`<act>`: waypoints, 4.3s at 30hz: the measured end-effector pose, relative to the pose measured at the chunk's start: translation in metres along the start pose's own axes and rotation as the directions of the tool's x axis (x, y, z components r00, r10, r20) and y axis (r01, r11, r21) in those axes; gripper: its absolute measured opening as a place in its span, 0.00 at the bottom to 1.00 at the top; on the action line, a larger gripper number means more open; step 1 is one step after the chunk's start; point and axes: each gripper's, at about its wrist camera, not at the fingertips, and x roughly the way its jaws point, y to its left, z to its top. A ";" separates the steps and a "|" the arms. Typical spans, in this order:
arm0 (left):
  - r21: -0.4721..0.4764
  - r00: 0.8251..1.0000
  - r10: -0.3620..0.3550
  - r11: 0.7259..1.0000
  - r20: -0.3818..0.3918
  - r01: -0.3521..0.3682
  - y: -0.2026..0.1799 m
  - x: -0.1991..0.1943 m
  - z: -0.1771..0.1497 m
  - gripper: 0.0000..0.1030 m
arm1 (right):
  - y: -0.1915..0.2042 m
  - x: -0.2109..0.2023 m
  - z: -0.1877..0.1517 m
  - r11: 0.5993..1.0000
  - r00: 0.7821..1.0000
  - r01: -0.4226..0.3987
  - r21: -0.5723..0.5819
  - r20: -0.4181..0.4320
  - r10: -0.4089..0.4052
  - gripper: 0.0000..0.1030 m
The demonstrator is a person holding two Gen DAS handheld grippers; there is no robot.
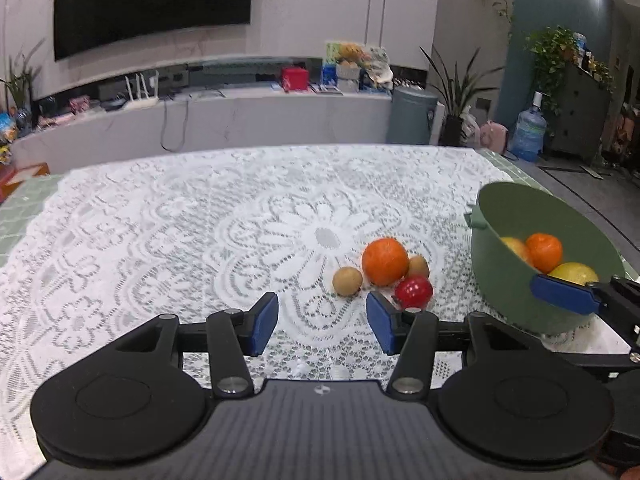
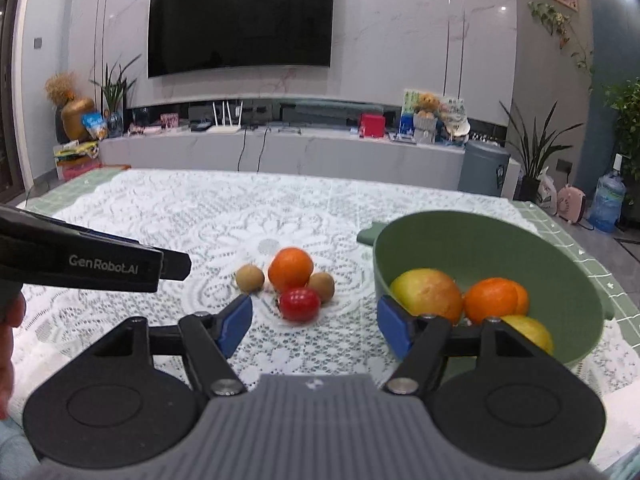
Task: Organize fruits
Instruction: 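Withdraw both grippers from the colander toward the remaining fruits, then grasp a small tan round fruit with the left gripper while the right gripper grasps another red tomato, then carry the tan fruit in the left gripper while the right gripper carries the tomato over the colander, then open the left gripper to drop the tan fruit while the right gripper releases the tomato into the colander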
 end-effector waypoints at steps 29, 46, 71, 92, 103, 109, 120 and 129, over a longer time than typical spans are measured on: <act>0.109 0.986 -0.117 0.985 -0.120 0.131 0.000 0.087 0.016 0.48 | 0.032 0.092 -0.001 0.974 0.995 0.047 -0.223 -0.080 -0.067 0.32; 0.086 0.982 -0.150 0.983 -0.114 0.161 -0.001 0.095 0.014 0.29 | 0.028 0.100 -0.002 0.982 0.995 0.024 -0.185 -0.089 -0.041 0.33; -0.002 0.984 -0.158 0.987 -0.076 0.159 0.006 0.043 0.017 0.28 | 0.019 0.041 0.018 0.986 0.999 -0.043 -0.158 -0.039 0.038 0.31; 0.046 0.967 -0.251 0.967 -0.033 0.252 -0.057 -0.001 0.052 0.28 | -0.062 -0.030 0.048 0.996 0.997 0.065 -0.057 -0.033 -0.067 0.31; 0.203 0.932 -0.338 0.911 -0.132 0.359 -0.127 0.012 0.071 0.28 | -0.140 -0.033 0.064 0.994 0.979 0.109 -0.010 -0.171 -0.109 0.31; 0.246 0.905 -0.350 0.880 -0.242 0.407 -0.155 0.037 0.074 0.28 | -0.159 -0.019 0.065 0.993 0.964 0.066 -0.095 -0.250 -0.087 0.31; 0.295 0.879 -0.287 0.863 -0.382 0.410 -0.171 0.074 0.075 0.28 | -0.168 0.016 0.060 0.985 0.935 -0.042 -0.170 -0.353 -0.021 0.31; 0.259 0.840 -0.296 0.858 -0.456 0.443 -0.173 0.098 0.074 0.28 | -0.172 0.031 0.060 0.988 0.915 -0.062 -0.143 -0.403 0.000 0.31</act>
